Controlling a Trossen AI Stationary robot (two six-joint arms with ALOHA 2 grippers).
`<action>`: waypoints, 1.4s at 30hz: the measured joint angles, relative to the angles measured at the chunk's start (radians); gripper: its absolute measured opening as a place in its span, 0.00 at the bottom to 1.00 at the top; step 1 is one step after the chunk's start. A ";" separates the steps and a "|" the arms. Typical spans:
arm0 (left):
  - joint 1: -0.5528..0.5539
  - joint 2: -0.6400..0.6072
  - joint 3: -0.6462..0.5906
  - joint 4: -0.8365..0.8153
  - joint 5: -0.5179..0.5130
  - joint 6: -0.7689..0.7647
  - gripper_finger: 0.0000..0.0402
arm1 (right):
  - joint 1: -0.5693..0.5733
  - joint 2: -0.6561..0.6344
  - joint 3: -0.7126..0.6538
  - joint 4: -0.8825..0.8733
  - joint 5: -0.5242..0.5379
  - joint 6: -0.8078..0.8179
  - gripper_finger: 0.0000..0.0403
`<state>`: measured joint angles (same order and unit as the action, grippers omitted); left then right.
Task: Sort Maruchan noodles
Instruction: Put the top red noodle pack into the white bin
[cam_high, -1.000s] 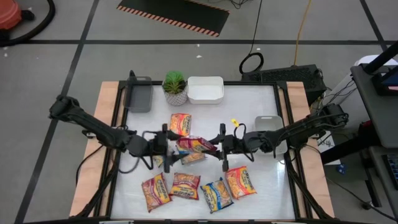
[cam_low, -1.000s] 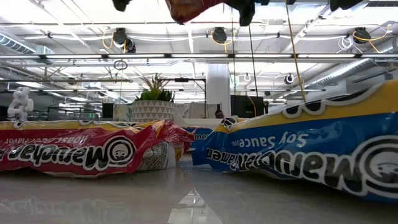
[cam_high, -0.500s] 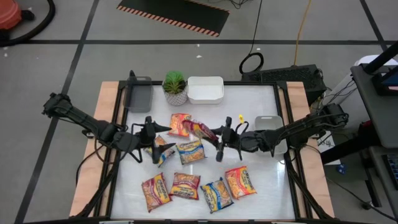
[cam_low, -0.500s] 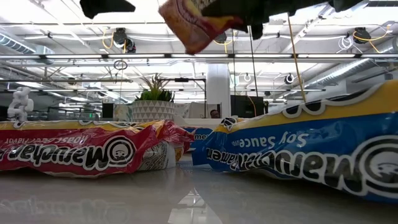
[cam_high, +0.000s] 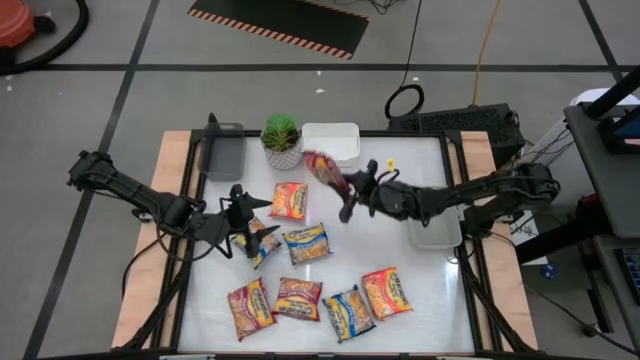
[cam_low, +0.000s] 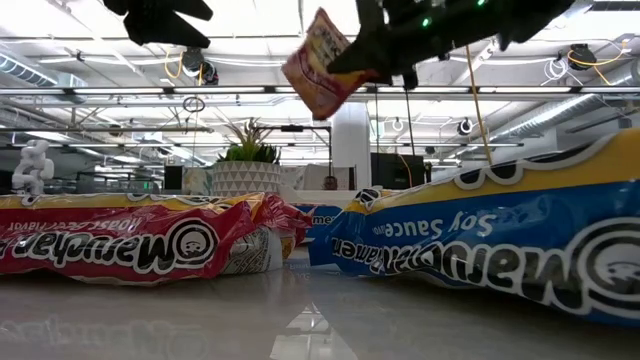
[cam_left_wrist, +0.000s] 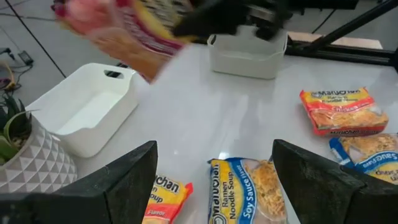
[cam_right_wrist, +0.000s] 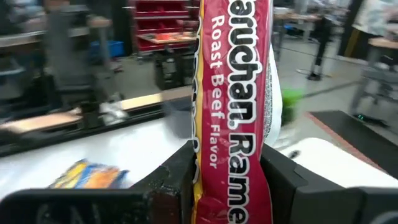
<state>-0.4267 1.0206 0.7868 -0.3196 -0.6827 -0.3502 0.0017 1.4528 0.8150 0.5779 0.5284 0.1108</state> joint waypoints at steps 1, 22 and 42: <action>0.000 0.000 0.000 -0.010 0.000 0.000 0.80 | -0.022 0.000 0.000 0.001 0.002 0.015 0.29; 0.019 0.000 0.000 -0.096 0.001 0.086 0.80 | -0.274 0.085 0.000 0.070 0.028 0.197 0.29; 0.062 0.000 0.000 -0.049 0.007 0.110 0.80 | -0.220 0.100 0.180 -0.113 0.073 0.230 0.29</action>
<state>-0.3649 1.0206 0.7868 -0.3686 -0.6755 -0.2405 -0.2181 1.5528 0.9955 0.4647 0.6018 0.3406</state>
